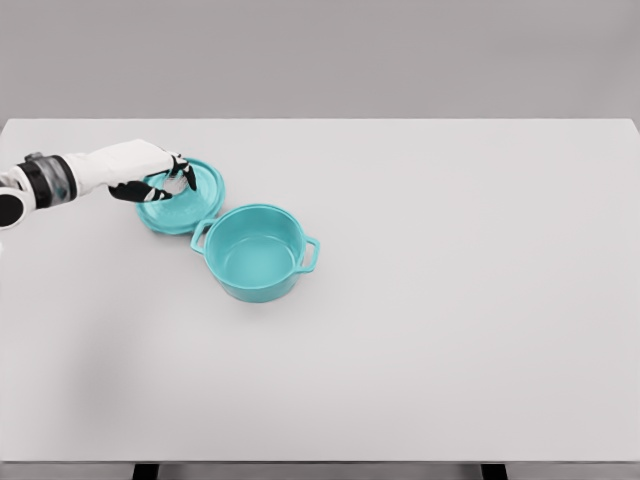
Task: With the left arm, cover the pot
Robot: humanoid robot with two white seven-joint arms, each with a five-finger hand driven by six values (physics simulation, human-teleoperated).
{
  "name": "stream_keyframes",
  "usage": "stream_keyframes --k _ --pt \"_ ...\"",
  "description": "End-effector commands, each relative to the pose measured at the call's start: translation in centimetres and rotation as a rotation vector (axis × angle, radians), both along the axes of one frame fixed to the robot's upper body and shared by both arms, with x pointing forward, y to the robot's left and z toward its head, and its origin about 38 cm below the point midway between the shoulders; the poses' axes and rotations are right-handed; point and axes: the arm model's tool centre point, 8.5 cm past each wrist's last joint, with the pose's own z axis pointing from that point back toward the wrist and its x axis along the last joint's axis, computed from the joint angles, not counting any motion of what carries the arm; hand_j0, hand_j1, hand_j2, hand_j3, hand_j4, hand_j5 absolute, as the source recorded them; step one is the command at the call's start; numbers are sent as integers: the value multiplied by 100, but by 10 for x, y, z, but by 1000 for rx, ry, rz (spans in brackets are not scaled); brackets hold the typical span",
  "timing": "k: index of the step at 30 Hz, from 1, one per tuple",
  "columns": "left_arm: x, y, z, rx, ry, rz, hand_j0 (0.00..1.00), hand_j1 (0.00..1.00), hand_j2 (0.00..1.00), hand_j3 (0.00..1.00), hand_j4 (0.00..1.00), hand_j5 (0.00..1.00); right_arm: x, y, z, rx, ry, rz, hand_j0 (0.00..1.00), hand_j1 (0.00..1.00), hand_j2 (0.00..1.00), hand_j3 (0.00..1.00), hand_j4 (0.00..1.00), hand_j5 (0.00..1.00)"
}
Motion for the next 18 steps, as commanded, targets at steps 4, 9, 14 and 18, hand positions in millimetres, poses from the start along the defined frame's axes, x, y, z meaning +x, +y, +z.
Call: stream_keyframes --k 4,9,14,18 --pt "-2 4 11 -11 -20 -2 55 55 55 55 55 55 0 0 0 0 0 0 100 100 100 100 100 100" --pt "-6 8 21 -19 -39 -13 55 55 55 55 55 55 0 0 0 0 -1 0 100 100 100 100 100 100" --pt "-7 9 28 -19 -53 -20 55 55 55 55 55 55 0 0 0 0 0 0 100 100 100 100 100 100" --pt "-10 9 36 -12 -71 -33 55 55 55 55 55 55 1 0 0 0 -1 0 100 100 100 100 100 100"
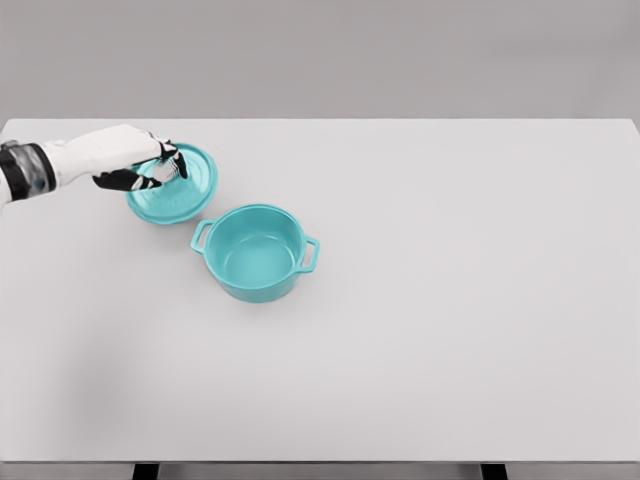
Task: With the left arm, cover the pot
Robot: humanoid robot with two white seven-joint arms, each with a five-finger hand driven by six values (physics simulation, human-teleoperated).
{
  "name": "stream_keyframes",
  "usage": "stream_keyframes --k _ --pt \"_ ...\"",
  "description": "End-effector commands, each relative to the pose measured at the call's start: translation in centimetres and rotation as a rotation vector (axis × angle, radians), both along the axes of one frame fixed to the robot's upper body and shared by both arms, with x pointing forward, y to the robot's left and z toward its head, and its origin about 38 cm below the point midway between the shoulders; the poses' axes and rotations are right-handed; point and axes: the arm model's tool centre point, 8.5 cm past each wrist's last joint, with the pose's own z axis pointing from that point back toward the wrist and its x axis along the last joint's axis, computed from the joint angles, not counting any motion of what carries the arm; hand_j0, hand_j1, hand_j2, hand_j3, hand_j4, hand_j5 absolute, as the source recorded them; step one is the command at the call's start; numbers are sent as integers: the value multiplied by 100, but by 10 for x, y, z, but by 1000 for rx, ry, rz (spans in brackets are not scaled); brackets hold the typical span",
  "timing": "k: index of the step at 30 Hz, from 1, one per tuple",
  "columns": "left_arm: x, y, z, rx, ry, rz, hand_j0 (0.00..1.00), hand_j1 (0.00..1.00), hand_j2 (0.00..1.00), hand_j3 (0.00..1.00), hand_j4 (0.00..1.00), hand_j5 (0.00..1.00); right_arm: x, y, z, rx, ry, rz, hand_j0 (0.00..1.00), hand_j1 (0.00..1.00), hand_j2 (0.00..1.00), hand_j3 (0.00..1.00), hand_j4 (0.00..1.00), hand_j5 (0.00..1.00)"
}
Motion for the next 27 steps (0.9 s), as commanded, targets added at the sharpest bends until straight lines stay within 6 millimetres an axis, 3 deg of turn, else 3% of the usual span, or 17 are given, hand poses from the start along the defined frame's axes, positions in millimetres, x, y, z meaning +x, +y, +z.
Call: stream_keyframes --k 1,20,27 --pt "-2 1 9 -11 -17 -8 55 55 55 55 55 55 0 0 0 0 0 0 100 100 100 100 100 100" --pt "-16 -10 31 -1 -73 -78 55 55 55 55 55 55 1 0 0 0 -1 0 100 100 100 100 100 100" --pt "-31 -15 36 8 -88 -124 55 55 55 55 55 55 0 0 0 0 0 0 100 100 100 100 100 100"
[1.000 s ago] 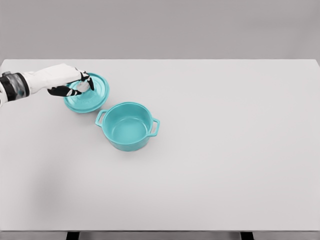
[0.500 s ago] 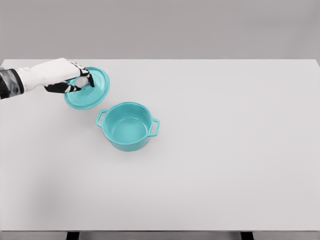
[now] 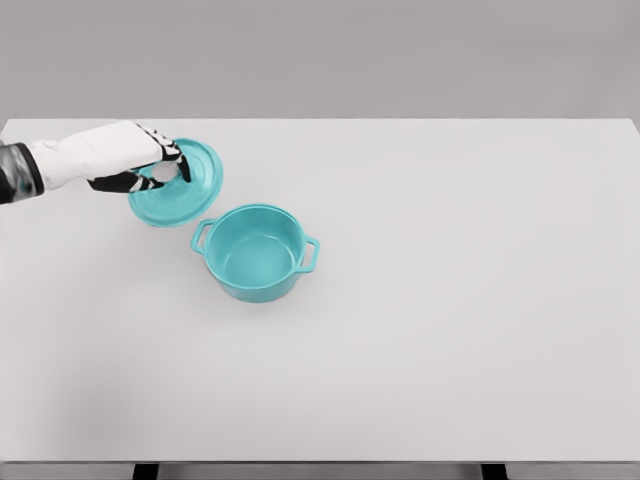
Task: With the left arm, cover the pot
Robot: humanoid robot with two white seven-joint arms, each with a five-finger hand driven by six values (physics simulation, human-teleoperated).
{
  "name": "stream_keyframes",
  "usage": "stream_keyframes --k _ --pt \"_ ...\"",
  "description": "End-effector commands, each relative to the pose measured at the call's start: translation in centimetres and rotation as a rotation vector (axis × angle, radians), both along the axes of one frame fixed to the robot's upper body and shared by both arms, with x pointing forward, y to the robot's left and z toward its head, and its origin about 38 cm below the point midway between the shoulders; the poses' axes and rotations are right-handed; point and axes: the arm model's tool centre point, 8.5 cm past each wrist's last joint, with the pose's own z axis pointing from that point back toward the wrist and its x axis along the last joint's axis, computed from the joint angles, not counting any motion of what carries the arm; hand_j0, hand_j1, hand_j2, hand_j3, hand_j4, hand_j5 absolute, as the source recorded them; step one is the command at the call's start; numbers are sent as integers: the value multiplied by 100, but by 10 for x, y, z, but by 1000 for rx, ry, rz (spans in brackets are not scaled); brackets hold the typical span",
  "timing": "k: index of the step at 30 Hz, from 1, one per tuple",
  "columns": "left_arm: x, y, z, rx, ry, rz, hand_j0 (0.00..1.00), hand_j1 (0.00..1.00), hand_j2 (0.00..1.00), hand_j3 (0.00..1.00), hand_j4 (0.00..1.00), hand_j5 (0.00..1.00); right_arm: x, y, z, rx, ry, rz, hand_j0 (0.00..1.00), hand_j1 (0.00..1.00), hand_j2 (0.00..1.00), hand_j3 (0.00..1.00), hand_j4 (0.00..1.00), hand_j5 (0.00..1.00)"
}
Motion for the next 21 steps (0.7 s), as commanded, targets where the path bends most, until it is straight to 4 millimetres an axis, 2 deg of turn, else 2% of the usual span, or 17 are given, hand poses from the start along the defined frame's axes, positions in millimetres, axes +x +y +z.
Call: stream_keyframes --k 1,21 --pt "-4 -4 6 -5 -14 -18 55 55 55 55 55 55 -1 0 0 0 1 0 100 100 100 100 100 100" --pt "-26 -35 11 -24 -39 -130 54 54 54 54 54 54 -1 0 0 0 1 0 100 100 100 100 100 100"
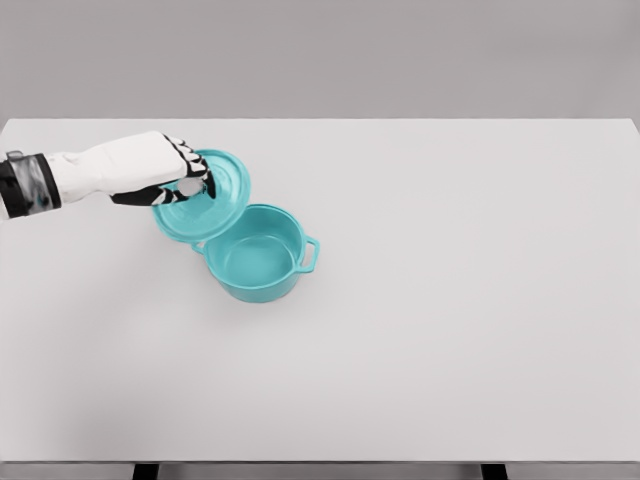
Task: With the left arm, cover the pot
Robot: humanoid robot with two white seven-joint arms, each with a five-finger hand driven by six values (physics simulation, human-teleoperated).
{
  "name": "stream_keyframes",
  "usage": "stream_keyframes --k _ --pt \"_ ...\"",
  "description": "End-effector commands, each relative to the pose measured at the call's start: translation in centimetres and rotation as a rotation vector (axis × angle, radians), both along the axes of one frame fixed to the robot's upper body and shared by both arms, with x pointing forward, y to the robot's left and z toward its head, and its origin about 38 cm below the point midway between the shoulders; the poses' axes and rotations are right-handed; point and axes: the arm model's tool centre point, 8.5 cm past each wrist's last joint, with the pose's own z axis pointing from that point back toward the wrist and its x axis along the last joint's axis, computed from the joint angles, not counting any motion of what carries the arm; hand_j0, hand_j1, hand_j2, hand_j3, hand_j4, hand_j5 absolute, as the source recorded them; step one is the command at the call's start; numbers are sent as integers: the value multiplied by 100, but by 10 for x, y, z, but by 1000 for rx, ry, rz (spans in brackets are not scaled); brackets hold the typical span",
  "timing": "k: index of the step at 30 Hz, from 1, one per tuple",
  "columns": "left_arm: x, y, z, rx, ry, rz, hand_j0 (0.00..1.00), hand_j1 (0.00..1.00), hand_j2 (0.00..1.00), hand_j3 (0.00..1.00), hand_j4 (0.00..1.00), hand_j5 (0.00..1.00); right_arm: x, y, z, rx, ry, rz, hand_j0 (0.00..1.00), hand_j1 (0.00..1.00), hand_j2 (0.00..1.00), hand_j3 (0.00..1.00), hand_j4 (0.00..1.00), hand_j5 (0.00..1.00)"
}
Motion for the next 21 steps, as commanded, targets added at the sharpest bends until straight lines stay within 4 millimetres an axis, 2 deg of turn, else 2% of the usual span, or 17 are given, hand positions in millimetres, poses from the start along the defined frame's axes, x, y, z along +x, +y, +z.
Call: stream_keyframes --k 1,17,21 --pt "-4 -5 5 -11 -9 -19 54 54 54 54 54 54 -1 0 0 0 2 0 100 100 100 100 100 100" --pt "-13 -14 -6 -19 11 -47 54 54 54 54 54 54 0 0 0 0 1 0 100 100 100 100 100 100" --pt "-21 -25 -2 -26 -5 -86 54 54 54 54 54 54 -1 0 0 0 1 0 100 100 100 100 100 100"
